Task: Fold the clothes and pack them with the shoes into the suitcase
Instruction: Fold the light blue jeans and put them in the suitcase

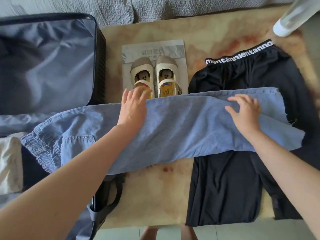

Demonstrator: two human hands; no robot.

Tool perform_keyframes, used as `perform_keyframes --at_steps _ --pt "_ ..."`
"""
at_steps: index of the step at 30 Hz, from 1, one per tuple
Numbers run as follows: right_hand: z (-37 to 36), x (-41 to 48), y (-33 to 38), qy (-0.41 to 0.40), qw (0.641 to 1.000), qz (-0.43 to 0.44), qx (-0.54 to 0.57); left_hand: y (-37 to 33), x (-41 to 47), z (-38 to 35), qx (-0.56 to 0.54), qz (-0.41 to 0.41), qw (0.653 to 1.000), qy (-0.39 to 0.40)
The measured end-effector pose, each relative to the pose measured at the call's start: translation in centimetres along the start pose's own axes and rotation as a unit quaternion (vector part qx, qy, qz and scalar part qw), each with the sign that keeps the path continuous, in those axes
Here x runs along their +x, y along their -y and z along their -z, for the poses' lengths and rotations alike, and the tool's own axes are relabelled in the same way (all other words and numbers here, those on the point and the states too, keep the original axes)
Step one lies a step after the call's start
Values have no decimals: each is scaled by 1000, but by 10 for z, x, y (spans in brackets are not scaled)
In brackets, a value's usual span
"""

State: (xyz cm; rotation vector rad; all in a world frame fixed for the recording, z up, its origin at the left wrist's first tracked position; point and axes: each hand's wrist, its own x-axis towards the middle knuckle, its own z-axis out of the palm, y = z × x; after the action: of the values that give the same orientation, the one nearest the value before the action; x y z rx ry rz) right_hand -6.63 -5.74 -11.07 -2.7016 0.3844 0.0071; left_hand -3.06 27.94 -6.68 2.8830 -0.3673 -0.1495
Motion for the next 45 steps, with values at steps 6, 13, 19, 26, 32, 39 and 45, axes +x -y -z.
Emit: perform_keyframes --at_steps 6,13,19,26,32,39,45 --pt "27 -10 -84 41 988 -145 -19 -36 16 -13 -24 -18 998 55" --pt "48 17 -116 149 970 -168 -92 -55 39 -17 -40 64 994 80" --pt "57 21 -125 178 972 -75 -133 -70 45 -19 -85 64 993 55" --pt "73 17 -145 243 968 -64 -30 -105 51 -24 -64 51 992 97" --pt "83 25 -139 234 969 -74 15 -122 51 -28 -123 92 982 113" --pt "89 36 -112 119 990 -56 -52 -132 57 -32 -105 120 981 107" --pt "82 52 -116 208 960 -189 17 -136 55 -36 -81 116 987 79"
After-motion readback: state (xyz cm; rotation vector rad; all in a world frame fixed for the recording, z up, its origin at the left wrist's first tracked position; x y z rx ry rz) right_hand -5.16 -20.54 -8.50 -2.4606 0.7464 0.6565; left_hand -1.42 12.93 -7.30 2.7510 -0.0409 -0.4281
